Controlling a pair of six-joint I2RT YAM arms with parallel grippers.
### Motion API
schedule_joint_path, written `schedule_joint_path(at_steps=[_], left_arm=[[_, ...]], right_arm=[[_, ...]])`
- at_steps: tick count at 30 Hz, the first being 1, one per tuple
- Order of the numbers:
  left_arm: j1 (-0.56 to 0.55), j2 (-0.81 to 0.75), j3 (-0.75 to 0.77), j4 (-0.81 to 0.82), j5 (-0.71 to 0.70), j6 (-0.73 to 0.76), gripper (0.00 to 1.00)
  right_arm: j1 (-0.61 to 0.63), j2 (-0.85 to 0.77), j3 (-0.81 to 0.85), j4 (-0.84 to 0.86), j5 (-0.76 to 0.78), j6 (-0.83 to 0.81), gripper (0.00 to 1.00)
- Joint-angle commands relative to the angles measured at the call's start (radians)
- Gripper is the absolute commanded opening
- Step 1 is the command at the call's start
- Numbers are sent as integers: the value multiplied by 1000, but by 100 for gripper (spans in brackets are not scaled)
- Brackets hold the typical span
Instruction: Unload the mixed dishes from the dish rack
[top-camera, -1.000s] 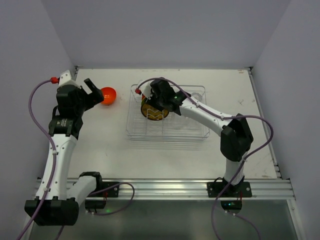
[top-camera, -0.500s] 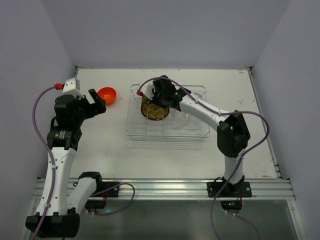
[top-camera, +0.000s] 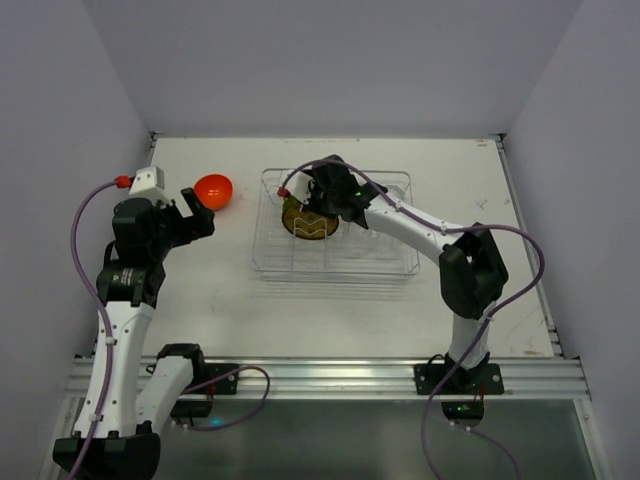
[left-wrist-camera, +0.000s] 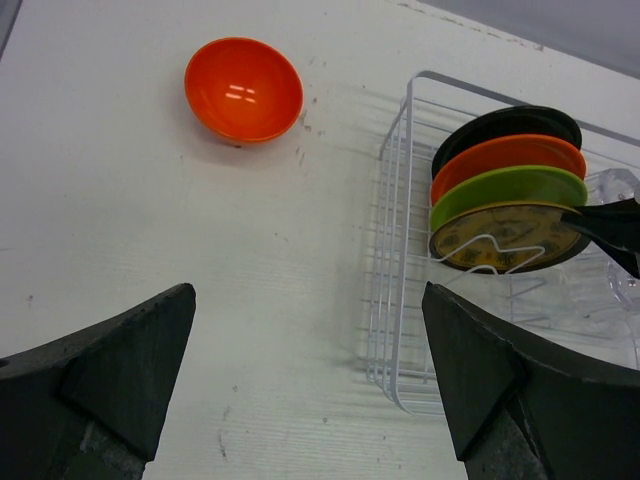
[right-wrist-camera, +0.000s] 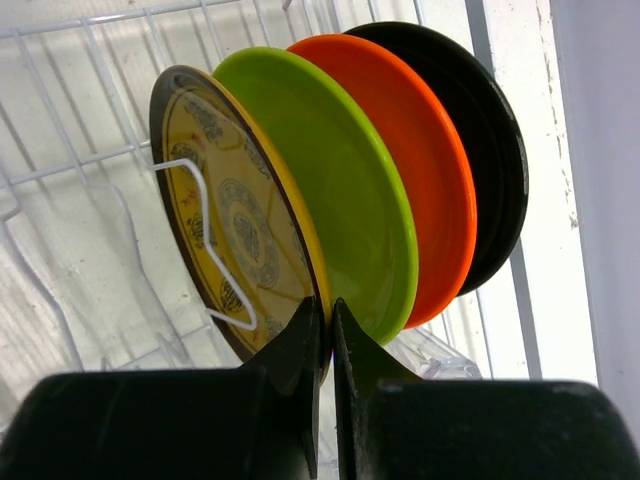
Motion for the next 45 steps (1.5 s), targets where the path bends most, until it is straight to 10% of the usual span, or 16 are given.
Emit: schedule_joint_path(at_steps=[1, 13, 23, 33, 42, 45], left_arm=[[-2, -25, -5, 4, 44, 26, 100], [-4, -174, -81, 269, 326, -4, 100], [-66, -29, -155, 817, 656, -239, 100], [-349, 89, -121, 897, 604, -187, 99], [-430, 142, -101, 816, 474, -144, 54], [-438, 134, -95, 805, 465, -144, 9]], right_arm=[[12, -112, -59, 90, -47, 7, 0], [11, -366, -121, 124, 20, 63, 0], [-57, -670, -229, 60, -67, 814, 0], [-92, -784, -334, 89, -263, 1051, 0], [-93, -828, -388, 162, -346, 1085, 0], [-93, -831, -409, 181, -345, 1088, 0]])
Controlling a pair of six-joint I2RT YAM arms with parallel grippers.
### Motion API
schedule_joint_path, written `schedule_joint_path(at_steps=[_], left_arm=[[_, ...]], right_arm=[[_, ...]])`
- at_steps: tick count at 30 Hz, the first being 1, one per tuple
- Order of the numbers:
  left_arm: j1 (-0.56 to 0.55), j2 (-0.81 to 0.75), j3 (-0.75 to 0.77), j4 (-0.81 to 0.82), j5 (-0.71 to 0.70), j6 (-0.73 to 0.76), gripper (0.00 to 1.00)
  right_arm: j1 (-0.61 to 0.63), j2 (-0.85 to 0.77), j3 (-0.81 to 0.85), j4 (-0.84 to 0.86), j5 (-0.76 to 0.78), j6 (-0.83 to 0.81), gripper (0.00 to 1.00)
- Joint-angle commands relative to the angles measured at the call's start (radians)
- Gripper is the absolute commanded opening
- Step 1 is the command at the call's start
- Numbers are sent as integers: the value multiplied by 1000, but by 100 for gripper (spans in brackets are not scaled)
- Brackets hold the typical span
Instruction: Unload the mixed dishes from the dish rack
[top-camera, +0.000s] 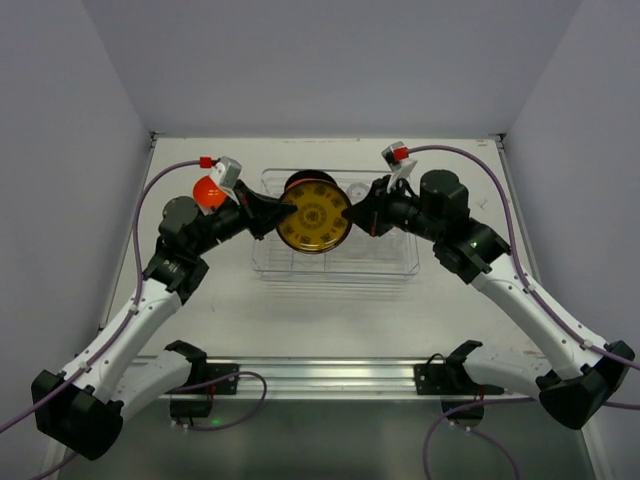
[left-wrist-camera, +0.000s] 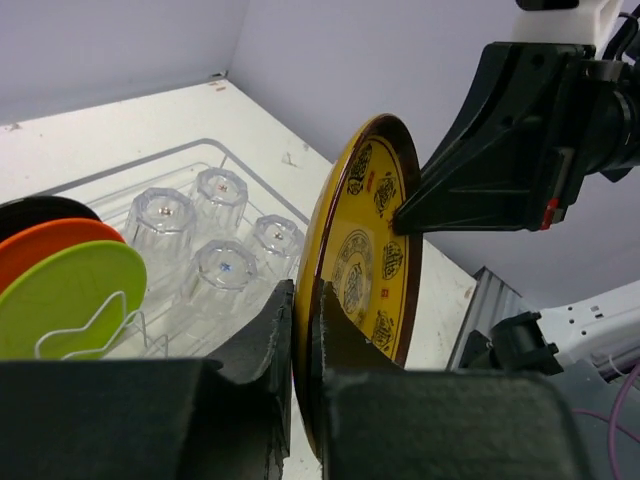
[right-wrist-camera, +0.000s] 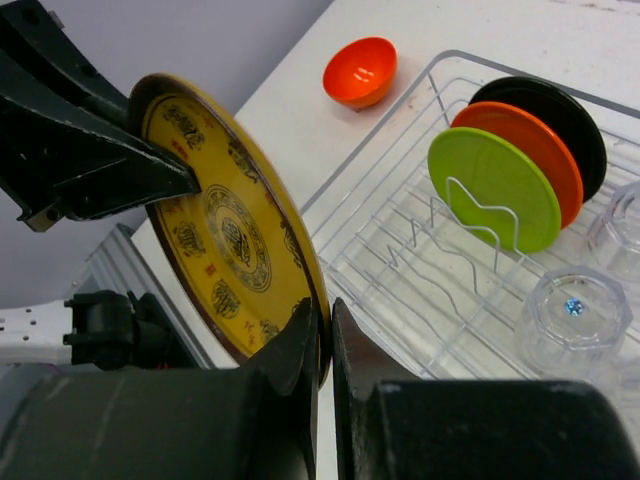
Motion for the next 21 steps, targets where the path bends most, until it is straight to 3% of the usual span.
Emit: schedule_joint_path(at_steps=[1, 2, 3, 4, 5, 7, 10, 12, 14, 15, 18, 21], left_arm=[[-13, -15, 57, -3, -45, 22, 0], [-13, -19, 60, -13, -69, 19, 0], [-13, -24, 60, -29, -83, 17, 0], [-13, -35, 62, -43, -106, 14, 0], [-13, -42, 65, -62, -184, 5, 0], [-12, -58, 94, -159, -296, -7, 0], [5, -36, 164, -404, -695, -58, 0], [107, 2, 242, -568, -770, -131, 0], [227, 19, 253, -622, -754, -211, 0], [364, 31, 217, -618, -719, -229, 0], [590, 56, 94, -575, -614, -314, 0], [691, 82, -51, -447, -531, -365, 0]], right_arm=[[-5, -31, -16, 103, -40, 33, 0], [-5, -29, -21, 114, -40, 31, 0], [-5, -31, -33, 120, -39, 31, 7], [-5, -32, -42, 128, -32, 39, 64], [-5, -40, -51, 138, 3, 39, 98], [-5, -54, -73, 129, 61, 41, 99], [-16, -97, -114, 103, 194, 34, 99], [-24, -138, -154, 94, 247, 30, 99], [-33, -159, -180, 83, 270, 31, 99], [-36, -178, -203, 80, 279, 30, 99], [-44, -206, -243, 60, 314, 33, 99], [-44, -259, -292, 59, 328, 28, 99]])
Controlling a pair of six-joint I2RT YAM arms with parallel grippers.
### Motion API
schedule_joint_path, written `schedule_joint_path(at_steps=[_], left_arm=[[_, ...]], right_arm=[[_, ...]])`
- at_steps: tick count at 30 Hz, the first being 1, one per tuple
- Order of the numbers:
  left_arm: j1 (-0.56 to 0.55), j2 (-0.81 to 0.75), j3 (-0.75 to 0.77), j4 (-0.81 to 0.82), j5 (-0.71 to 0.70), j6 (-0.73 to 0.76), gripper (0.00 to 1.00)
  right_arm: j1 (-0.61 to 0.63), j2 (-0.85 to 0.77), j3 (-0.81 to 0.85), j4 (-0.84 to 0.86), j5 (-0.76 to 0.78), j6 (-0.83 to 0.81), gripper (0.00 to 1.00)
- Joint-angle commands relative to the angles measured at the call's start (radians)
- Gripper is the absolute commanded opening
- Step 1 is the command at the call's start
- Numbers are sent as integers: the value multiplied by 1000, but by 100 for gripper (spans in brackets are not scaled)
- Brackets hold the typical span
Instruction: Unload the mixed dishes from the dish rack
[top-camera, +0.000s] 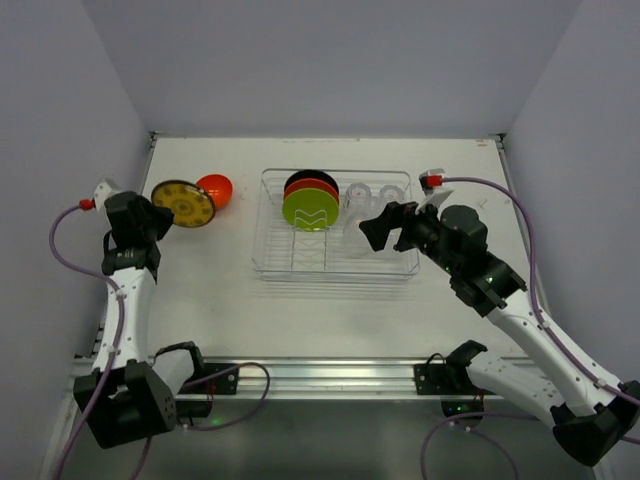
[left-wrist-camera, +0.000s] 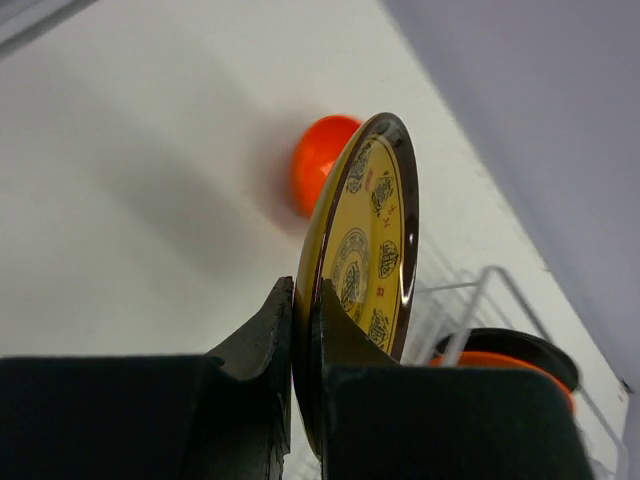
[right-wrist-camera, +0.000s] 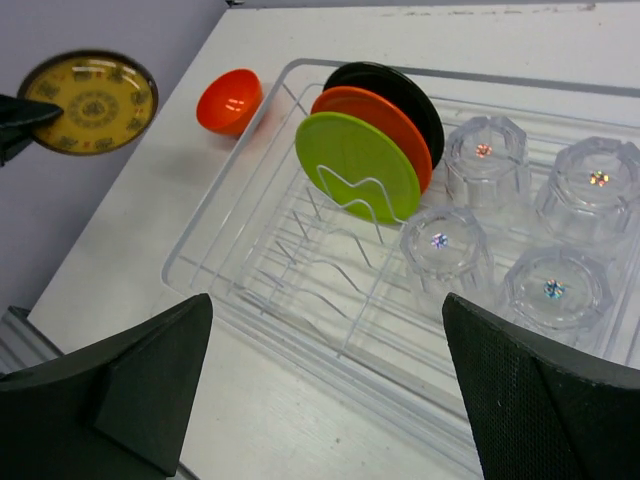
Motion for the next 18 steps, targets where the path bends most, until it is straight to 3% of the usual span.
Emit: schedule_joint_path(at_steps=[1, 6, 13, 16, 17, 18], left_arm=[[82, 37, -144, 63, 59, -125, 0], [93, 76, -297, 224, -19, -185, 0], [91, 163, -472, 404, -3, -228, 0], [90, 171, -489, 424, 1, -207, 29], [91, 163, -495, 420, 0, -204, 50], [90, 157, -500, 418, 1, -198, 59]], right_arm=[[-4, -70, -50, -3, 75, 4, 99], [-5, -140, -108, -4, 86, -32, 99], [-4, -164, -134, 2, 53, -38, 99], [-5, -157, -146, 17, 46, -39, 99], [-4, -155, -154, 22, 44, -39, 99], [-5, -149, -156, 26, 46, -39, 99]])
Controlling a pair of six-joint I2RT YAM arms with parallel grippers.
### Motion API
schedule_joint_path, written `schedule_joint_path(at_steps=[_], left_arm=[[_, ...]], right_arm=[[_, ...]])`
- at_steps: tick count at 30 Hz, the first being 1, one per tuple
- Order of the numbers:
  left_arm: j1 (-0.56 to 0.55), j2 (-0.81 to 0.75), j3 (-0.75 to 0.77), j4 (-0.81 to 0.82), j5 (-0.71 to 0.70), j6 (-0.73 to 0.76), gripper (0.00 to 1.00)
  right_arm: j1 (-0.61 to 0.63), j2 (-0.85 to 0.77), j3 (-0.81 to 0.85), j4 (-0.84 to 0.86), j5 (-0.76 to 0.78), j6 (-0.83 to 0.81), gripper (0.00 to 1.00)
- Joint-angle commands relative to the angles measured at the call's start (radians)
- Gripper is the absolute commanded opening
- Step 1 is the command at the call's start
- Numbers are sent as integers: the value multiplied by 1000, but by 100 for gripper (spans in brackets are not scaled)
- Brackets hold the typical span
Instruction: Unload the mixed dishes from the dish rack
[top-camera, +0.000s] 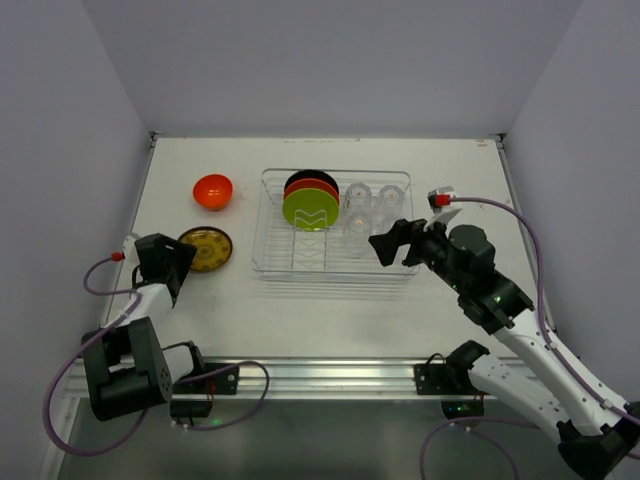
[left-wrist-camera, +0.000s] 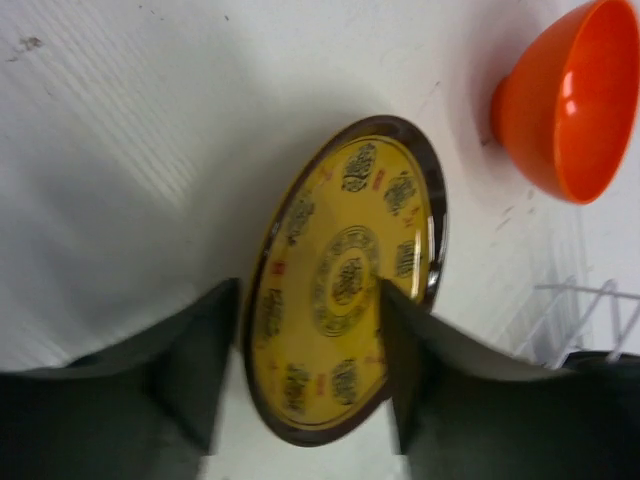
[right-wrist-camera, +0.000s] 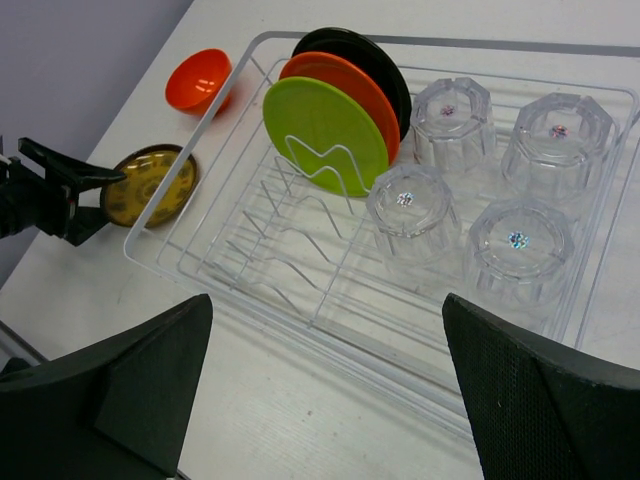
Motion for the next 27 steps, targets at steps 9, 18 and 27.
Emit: schedule_joint_path(at_steps=[9, 18, 27], left_arm=[[5, -82, 119, -186, 5, 147, 100], [-14, -300, 384, -504, 126, 478, 100], [-254, -346, 467, -593, -39, 681, 100]], right_arm=[[-3, 91, -12, 50, 14, -37, 99], [-5, 154, 11, 41, 13, -105, 99], [-3, 94, -15, 61, 42, -120, 99]])
